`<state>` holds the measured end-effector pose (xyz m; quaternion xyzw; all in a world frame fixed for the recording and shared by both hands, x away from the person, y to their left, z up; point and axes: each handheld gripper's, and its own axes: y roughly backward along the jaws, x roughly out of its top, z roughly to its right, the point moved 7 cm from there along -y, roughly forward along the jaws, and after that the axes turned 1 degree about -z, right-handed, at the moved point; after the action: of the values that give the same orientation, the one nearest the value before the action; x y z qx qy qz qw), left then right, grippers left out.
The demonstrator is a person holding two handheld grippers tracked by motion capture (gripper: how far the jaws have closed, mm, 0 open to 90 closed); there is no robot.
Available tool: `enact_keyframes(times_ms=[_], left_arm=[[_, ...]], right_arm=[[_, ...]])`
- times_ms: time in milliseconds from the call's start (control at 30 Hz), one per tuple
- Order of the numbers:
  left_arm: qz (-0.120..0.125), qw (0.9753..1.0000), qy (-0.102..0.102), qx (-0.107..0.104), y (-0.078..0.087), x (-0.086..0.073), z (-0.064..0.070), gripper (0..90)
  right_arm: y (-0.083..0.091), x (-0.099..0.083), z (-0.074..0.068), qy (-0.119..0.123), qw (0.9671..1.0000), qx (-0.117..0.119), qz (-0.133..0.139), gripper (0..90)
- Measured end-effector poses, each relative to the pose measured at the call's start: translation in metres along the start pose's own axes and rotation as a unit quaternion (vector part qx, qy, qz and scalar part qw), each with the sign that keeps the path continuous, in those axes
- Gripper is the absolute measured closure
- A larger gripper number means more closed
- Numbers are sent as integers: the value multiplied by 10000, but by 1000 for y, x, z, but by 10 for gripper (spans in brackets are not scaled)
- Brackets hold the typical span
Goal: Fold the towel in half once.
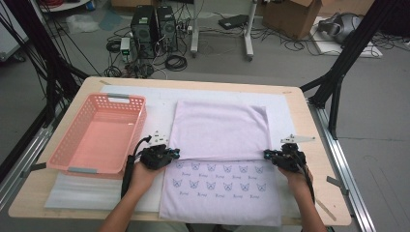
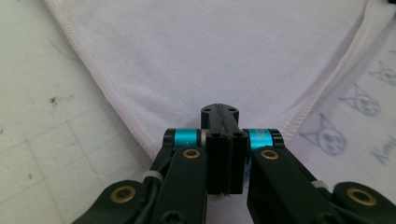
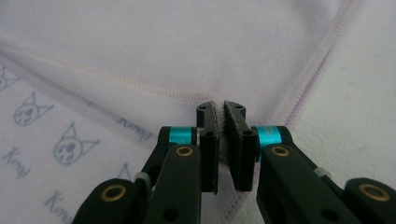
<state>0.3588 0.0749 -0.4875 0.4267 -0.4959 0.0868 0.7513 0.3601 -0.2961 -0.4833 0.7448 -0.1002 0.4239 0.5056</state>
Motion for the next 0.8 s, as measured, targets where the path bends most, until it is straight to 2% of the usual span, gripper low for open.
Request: enact_keyframes(times_ms=[167,267,300,333,433,533,667,800], left_arm=[[258,9997,-9,30,16,-3,1,897],[331,9993,-22,170,20,-5,-1,887],[313,9991,16,284,20,-6,-3,766],[305,9990,47,313,19,-7,-3,618],[299,9992,7,279,19,-7,-2,527],[227,9996,7,143,18,-7,2,495],[73,9997,174,167,20,-9,1,471],[-18,9997,72,222,19,-12,2,475]], right_arm=[[13,-10,-5,18,9997,44,221,841],[15,-13,-7,-26,9994,75,344,840],[15,-14,-7,-61,9992,81,377,839],[15,-14,-7,-40,9992,87,394,839],[13,-14,-7,-80,9990,103,433,837],[13,-13,-7,-115,9988,127,459,836],[15,-12,-7,-141,9985,147,516,835],[14,-14,-8,-72,9989,114,444,835]])
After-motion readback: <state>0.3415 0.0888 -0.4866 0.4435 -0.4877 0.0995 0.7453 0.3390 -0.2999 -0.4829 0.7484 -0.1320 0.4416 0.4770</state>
